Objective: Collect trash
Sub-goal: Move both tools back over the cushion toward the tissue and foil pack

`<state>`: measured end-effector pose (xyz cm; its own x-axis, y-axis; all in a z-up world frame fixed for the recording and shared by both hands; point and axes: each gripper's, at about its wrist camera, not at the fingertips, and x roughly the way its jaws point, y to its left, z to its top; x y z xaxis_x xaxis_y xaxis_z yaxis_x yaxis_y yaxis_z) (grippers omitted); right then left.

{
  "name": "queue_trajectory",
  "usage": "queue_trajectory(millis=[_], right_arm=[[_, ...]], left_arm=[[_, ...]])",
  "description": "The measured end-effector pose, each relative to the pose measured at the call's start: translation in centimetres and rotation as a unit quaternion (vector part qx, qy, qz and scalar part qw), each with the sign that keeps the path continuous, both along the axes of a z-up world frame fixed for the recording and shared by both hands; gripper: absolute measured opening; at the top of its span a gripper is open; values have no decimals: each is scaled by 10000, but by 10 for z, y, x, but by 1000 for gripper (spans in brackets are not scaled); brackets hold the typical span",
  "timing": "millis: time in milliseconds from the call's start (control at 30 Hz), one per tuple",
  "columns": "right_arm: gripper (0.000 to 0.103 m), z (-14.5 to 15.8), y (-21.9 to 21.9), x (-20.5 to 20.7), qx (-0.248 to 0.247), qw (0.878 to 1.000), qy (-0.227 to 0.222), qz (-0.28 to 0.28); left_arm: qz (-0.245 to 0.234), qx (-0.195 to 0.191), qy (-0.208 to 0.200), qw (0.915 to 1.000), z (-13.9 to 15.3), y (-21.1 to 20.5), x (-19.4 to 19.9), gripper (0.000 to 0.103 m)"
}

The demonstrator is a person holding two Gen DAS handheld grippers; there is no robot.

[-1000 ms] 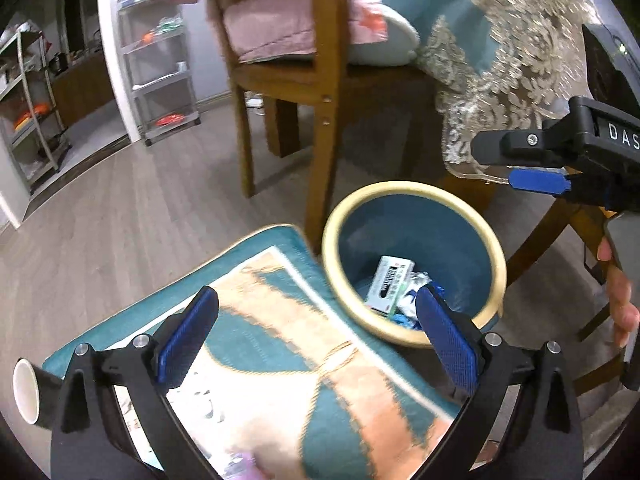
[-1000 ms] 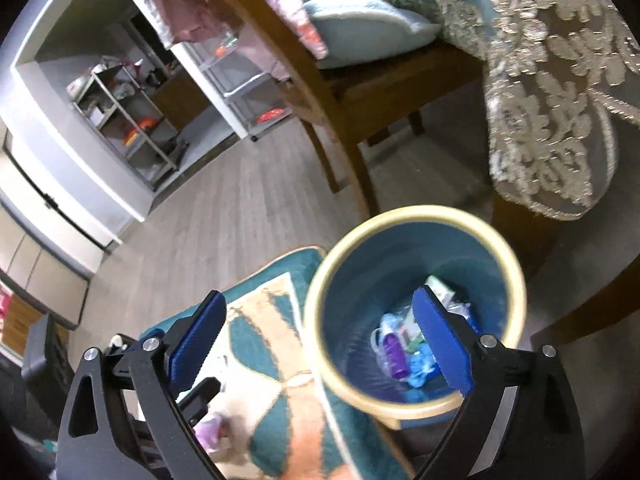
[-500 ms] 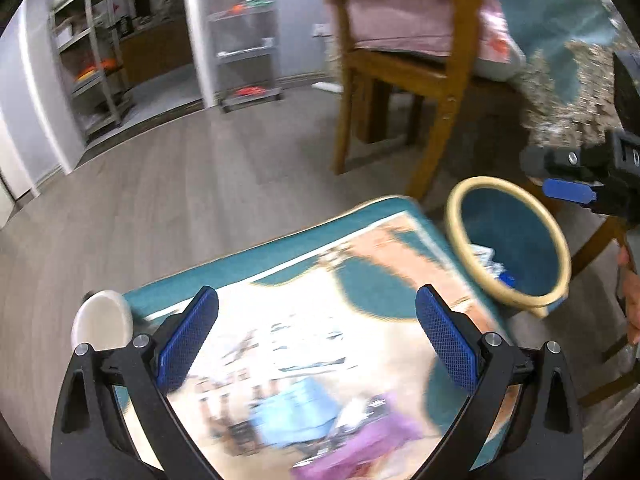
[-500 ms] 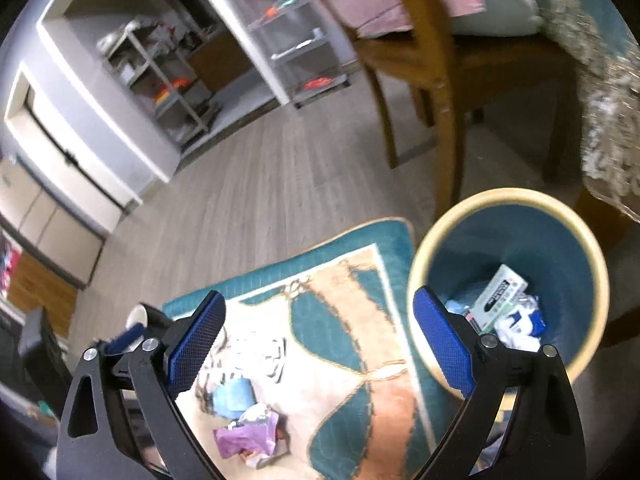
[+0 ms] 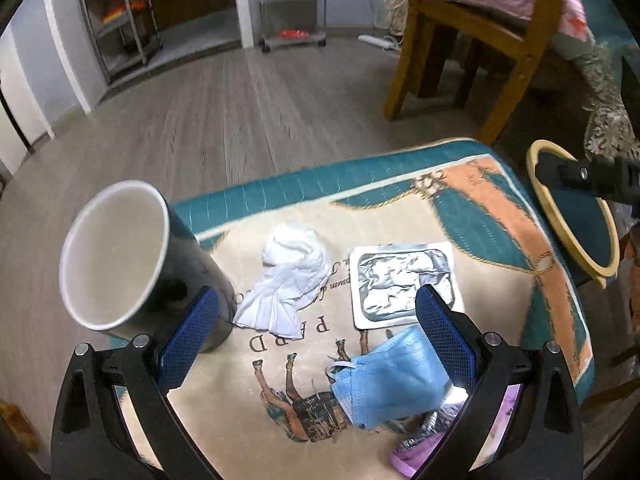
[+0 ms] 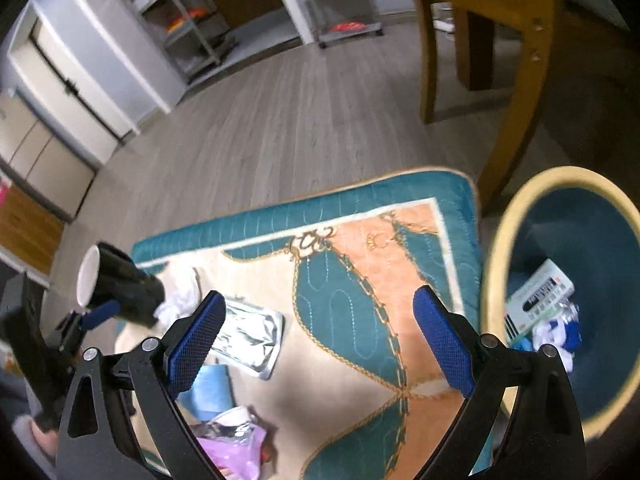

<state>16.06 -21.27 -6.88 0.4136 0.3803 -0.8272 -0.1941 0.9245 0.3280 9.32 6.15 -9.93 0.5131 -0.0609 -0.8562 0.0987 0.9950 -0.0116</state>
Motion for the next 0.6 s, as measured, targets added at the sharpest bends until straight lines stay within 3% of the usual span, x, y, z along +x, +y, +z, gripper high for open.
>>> queue_trajectory(millis=[100,433,600], right_arm=[[94,-10,11,3,-160,9989,-95,433],[92,-22,27,-7,-298,9865,-389,1561],[91,-29,30,-9,-385,9838,-265,1728]], left_arm=[[48,-91,95,9999,-11,3,5,96],[-32,142,305,9994,-35,-14,11,94],[-152,255,358,9989,-45,-19,16,80]])
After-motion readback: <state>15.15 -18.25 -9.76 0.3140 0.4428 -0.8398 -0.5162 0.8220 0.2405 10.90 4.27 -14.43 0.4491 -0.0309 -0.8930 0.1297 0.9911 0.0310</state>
